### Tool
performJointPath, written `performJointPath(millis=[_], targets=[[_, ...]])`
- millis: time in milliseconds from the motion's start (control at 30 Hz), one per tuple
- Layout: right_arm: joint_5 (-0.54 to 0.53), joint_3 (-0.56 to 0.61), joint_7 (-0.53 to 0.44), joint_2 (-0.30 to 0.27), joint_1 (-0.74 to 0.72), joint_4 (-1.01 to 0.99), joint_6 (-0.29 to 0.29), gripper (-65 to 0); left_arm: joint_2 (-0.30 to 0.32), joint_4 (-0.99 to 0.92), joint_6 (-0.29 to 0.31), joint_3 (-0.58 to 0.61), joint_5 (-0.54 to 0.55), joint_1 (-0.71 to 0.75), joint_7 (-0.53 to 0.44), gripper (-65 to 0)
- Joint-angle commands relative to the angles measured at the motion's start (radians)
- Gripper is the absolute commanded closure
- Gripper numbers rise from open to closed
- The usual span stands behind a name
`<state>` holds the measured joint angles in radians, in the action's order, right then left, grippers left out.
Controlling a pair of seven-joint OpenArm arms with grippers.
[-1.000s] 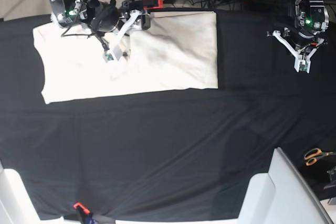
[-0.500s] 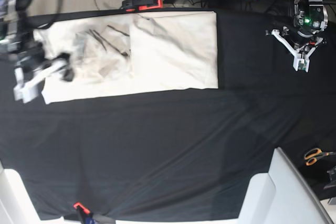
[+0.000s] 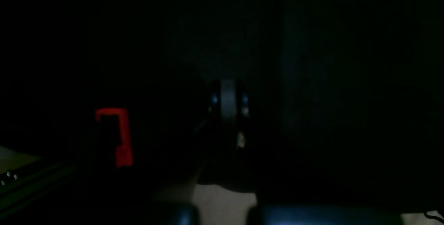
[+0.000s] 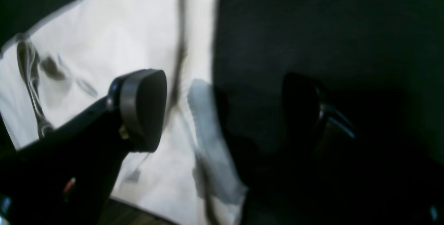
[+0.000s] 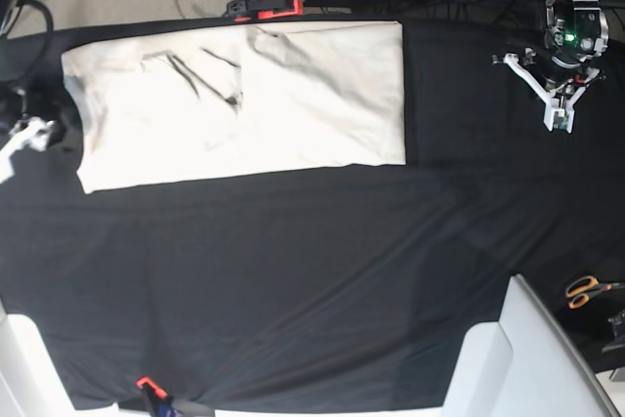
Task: Fold the T-shirt properly
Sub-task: 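Grasp the shirt's end with the right gripper and pull it outward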
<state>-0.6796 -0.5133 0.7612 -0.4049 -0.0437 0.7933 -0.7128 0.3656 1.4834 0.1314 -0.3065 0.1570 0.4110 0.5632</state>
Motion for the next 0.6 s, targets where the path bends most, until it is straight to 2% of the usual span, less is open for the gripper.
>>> performJointPath(millis=[0,67,167,367,567], targets=[[0.034,-0.008,0.024,-0.009,0.008,-0.013,0.015,-49.5,0.014,0.013,-0.005,-0.007,-0.004,0.010,-0.019,0.0],[0.034,-0.008,0.045,0.001,0.015,-0.013,0.015,-49.4,0.013,0.013,-0.005,-0.007,-0.004,0.012,-0.019,0.0],[0.034,-0.008,0.094,0.053,0.037,0.024,0.015,-49.1,0.011,0.013,-0.005,-0.007,-0.004,0.012,-0.019,0.0],[0.034,-0.006,0.200,0.149,0.141,0.272,0.015,-48.9,0.011,0.013,-0.005,-0.007,-0.004,0.012,-0.019,0.0],[0.036,0.028,0.252,0.168,0.161,0.338,0.015,-48.9,0.011,0.013,-0.005,-0.007,-0.004,0.010,-0.019,0.0]])
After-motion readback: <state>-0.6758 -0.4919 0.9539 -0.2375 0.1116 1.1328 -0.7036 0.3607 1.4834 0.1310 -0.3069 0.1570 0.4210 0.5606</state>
